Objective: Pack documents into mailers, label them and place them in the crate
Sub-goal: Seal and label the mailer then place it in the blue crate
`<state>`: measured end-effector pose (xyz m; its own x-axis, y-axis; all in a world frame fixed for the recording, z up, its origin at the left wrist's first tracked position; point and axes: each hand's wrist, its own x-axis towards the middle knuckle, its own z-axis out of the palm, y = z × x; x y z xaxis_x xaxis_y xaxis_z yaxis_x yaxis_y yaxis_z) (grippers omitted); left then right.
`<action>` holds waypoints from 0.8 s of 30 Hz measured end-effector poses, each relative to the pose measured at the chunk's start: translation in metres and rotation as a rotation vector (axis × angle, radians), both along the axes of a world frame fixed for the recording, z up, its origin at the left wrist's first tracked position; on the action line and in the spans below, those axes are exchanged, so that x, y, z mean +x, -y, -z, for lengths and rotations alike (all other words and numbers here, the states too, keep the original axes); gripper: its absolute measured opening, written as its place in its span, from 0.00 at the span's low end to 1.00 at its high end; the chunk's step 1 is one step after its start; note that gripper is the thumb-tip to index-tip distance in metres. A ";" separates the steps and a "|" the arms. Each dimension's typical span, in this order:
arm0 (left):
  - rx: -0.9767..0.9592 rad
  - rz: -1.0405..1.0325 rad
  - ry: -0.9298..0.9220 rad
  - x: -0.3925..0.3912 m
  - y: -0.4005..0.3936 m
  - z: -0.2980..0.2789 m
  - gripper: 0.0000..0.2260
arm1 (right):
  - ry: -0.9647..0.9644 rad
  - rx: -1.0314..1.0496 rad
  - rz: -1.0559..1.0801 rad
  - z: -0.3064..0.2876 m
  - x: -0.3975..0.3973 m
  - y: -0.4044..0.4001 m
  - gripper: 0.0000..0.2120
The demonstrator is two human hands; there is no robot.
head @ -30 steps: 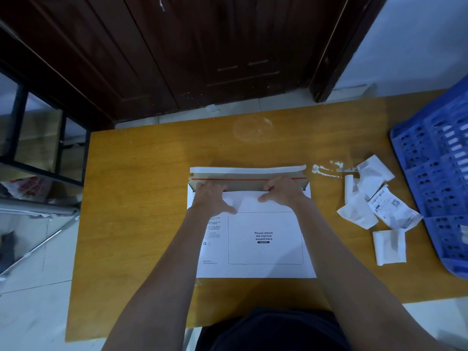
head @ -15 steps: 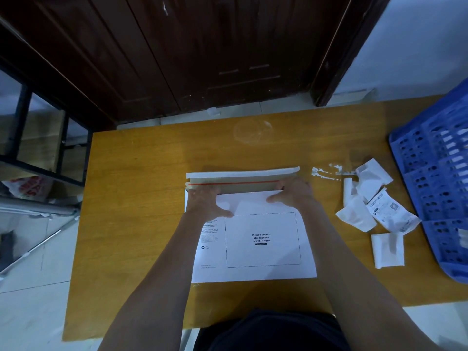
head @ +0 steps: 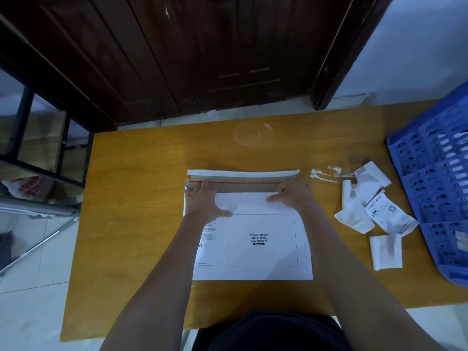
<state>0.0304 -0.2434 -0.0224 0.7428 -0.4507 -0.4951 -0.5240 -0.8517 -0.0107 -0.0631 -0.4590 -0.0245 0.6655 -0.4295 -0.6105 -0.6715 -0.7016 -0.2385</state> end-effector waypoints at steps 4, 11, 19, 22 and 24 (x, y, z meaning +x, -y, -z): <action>-0.046 -0.019 -0.014 0.000 -0.002 -0.002 0.35 | 0.049 0.046 0.096 0.000 -0.002 0.000 0.15; -0.010 -0.022 0.006 0.001 -0.002 -0.005 0.37 | 0.034 0.063 0.106 -0.002 -0.002 -0.003 0.19; -0.299 -0.224 -0.151 0.006 -0.012 -0.003 0.19 | 0.078 0.000 0.143 0.001 -0.006 -0.002 0.16; -0.309 -0.228 -0.168 0.006 -0.015 -0.001 0.19 | 0.096 -0.006 0.145 0.003 -0.008 -0.004 0.16; -0.271 -0.203 -0.159 0.006 -0.015 0.000 0.20 | 0.109 -0.014 0.159 0.004 -0.009 -0.005 0.15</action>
<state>0.0360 -0.2283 -0.0228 0.7537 -0.4328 -0.4946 -0.3209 -0.8991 0.2977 -0.0717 -0.4535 -0.0287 0.6503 -0.5424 -0.5319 -0.7450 -0.5921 -0.3071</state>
